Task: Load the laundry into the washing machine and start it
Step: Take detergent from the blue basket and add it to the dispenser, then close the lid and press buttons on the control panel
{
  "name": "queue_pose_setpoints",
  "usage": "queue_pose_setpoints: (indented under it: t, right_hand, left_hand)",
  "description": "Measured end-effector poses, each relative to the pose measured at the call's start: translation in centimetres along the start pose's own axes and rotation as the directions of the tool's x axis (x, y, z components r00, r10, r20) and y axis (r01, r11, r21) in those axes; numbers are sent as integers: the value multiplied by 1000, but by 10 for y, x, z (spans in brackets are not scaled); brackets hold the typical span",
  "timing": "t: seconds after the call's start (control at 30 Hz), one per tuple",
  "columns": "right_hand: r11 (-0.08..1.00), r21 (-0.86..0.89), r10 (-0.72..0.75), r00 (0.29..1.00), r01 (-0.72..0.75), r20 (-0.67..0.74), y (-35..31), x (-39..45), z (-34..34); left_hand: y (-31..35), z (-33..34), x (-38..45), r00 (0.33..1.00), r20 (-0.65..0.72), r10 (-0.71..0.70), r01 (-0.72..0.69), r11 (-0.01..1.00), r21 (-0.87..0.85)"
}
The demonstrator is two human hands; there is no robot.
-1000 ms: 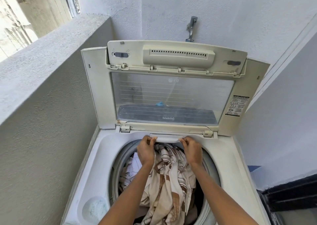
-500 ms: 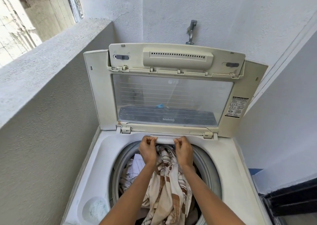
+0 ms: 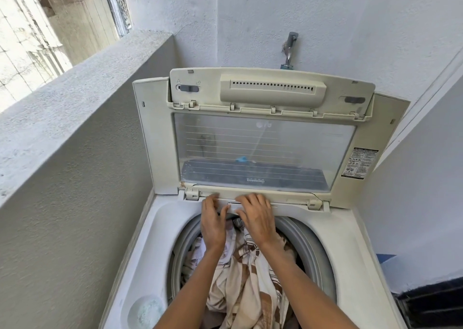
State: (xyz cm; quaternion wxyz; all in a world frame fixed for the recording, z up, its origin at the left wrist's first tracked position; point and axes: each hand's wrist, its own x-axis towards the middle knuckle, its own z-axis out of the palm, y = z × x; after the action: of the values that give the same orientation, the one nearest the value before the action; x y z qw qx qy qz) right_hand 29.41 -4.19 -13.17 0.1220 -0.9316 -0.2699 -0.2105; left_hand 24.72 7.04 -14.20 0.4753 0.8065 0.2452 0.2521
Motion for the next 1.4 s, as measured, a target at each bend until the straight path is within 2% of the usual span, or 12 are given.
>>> queue_pose_setpoints:
  t: [0.13,0.5,0.63,0.77,0.93,1.0,1.07,1.13,1.2,1.3,1.33,1.4]
  right_hand:
    - [997,-7,71,996,-72,-58,-8,11,1]
    - [995,-59,79,993,-85,-87,-12,9,11]
    - [996,55,66,997,-64,-49,-12,6,-2]
    - [943,305,196,961,-130,-195,-13,23,-46]
    - [944,331,145,889,8,-435,-6,105,-138]
    - [956,285,107,830,65,-548,-2,140,-182]
    - [980,191,70,803,55,-592,0,168,-215]
    - [994,106,64,799,0,-598,2,192,-236]
    - [996,55,93,852,-76,-515,5,212,-249]
    - [981,52,193,973,-188,-126,12,223,-255]
    - [976,33,215,977,-215,-8,14,222,-256]
    - [980,-26,197,978,-195,66,18,214,-252]
  left_hand:
    - [-5,0,6,998,35,56,-60,990,125]
    - [-9,4,7,995,29,95,-99,980,173]
    - [-6,0,9,994,54,93,-102,972,211]
    - [37,-14,15,976,7,220,-220,973,74]
    - [163,-39,57,905,-77,418,-422,905,-52]
    - [217,-53,74,835,-131,534,-546,834,-77]
    - [256,-63,90,741,-178,647,-652,757,40]
    - [283,-68,106,680,-196,706,-675,708,209]
    - [297,-68,123,722,-104,684,-627,711,319]
    - [307,-63,138,860,122,496,-498,760,418]
    - [309,-63,139,880,163,445,-468,759,453]
    - [304,-62,136,878,182,442,-470,727,501]
